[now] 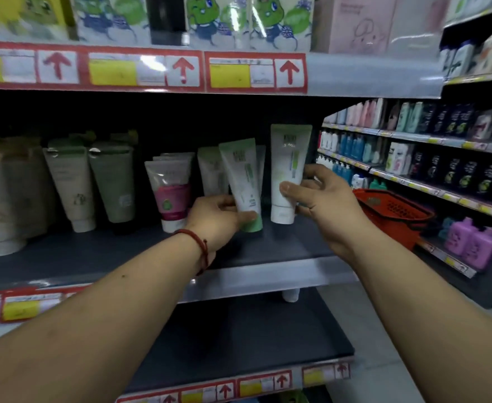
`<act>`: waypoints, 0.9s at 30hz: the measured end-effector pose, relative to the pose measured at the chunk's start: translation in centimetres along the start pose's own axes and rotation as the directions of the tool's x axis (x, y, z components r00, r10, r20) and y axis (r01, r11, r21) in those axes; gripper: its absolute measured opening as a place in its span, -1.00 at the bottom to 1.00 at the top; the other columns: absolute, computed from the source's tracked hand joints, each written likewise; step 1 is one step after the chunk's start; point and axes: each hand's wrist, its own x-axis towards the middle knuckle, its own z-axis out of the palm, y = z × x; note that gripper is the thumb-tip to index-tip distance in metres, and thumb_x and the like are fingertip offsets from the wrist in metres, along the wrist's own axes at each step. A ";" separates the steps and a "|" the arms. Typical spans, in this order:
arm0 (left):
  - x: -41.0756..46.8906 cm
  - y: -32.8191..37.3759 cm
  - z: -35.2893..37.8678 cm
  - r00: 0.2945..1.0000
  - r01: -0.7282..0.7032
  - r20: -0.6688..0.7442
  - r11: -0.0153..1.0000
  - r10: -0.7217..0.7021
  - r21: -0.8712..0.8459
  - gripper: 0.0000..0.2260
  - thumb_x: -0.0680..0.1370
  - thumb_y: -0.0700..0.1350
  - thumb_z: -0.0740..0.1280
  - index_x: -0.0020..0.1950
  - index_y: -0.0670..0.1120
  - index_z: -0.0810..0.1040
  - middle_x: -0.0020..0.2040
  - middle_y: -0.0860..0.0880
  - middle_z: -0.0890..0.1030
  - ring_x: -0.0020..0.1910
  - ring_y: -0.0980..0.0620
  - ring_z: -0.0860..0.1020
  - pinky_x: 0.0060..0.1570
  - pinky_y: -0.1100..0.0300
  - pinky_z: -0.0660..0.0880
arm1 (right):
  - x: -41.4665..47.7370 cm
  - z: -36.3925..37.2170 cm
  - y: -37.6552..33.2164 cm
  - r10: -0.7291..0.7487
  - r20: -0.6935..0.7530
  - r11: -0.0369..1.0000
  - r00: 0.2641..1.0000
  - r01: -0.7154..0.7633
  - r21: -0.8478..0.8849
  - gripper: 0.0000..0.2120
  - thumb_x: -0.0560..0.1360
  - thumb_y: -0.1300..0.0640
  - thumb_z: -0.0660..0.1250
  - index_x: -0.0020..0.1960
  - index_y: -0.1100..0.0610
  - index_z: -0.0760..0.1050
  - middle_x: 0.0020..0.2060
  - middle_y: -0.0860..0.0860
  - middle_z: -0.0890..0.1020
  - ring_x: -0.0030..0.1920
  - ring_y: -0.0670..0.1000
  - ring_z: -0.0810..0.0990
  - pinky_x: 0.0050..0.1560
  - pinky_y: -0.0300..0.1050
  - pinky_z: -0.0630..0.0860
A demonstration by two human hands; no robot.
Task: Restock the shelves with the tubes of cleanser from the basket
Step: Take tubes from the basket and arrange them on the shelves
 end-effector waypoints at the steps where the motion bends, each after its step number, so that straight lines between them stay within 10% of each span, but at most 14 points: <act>1: 0.7 -0.4 0.8 1.000 0.004 -0.022 1.000 -0.004 0.020 -0.78 0.41 -0.27 0.56 -0.07 -0.01 0.65 -0.01 -0.06 0.73 0.00 -0.05 0.70 0.17 -0.04 0.60 | 0.5 -0.5 0.3 0.003 -0.007 1.000 1.000 -0.003 -0.003 -0.64 0.52 0.31 0.42 0.29 0.22 0.46 0.02 0.11 0.72 0.00 0.04 0.73 0.00 -0.12 0.67; 27: 6.2 -0.6 7.3 0.971 0.083 -0.222 0.752 0.086 0.654 -0.78 0.56 -0.18 0.39 0.15 -0.26 0.56 0.11 -0.17 0.62 0.10 -0.14 0.61 -0.08 0.15 0.50 | 4.2 -3.7 5.1 0.053 -0.021 0.995 0.998 -0.051 0.083 -0.76 0.53 0.30 0.42 0.16 0.15 0.53 -0.01 0.09 0.74 0.01 0.09 0.72 0.08 0.01 0.65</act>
